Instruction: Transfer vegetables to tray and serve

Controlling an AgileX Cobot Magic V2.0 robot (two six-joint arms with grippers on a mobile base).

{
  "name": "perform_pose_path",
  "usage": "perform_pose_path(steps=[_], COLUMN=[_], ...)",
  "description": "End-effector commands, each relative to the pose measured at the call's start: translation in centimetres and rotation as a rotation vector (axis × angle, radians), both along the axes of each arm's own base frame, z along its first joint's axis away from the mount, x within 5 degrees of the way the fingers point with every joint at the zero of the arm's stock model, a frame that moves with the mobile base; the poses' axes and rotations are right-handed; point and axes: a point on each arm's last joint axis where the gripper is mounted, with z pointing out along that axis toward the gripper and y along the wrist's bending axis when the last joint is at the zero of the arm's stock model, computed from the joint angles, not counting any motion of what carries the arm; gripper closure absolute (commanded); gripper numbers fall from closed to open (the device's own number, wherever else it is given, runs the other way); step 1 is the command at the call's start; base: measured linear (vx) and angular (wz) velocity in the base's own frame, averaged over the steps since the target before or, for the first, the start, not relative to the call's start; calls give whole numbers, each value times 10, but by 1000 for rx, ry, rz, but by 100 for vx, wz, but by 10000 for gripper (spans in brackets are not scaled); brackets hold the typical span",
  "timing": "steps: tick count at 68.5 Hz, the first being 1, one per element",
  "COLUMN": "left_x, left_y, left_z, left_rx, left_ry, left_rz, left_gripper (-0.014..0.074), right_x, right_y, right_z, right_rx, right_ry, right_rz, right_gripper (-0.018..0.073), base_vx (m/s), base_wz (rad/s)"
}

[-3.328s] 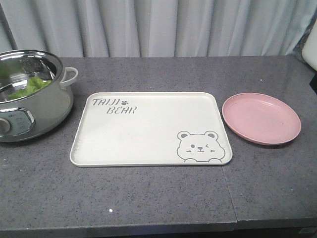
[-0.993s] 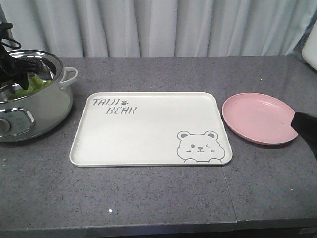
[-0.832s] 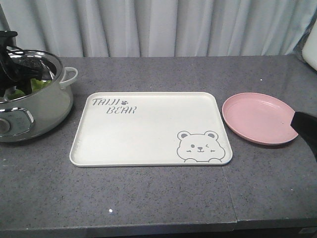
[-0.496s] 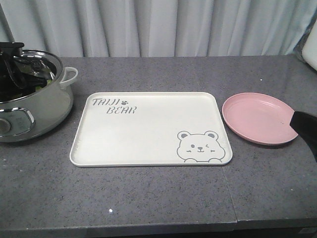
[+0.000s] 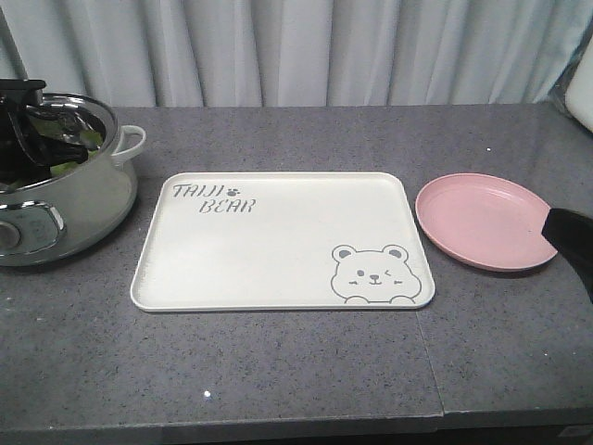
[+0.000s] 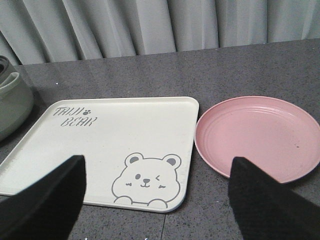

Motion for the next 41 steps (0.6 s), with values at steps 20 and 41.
perform_pose_path(steps=[20, 41], left_x=[-27, -77], left_y=[-4, -10], left_z=[91, 174], left_rx=[32, 25], left_ry=[-267, -511], left_rz=[-20, -17], left_gripper=[603, 603], right_x=[14, 64], right_y=[1, 18], right_z=[13, 44], right_rx=[23, 86], right_ry=[-73, -106], right_rz=[-16, 86], right_gripper=[3, 3], base_vx=[0, 0], base_wz=[0, 0])
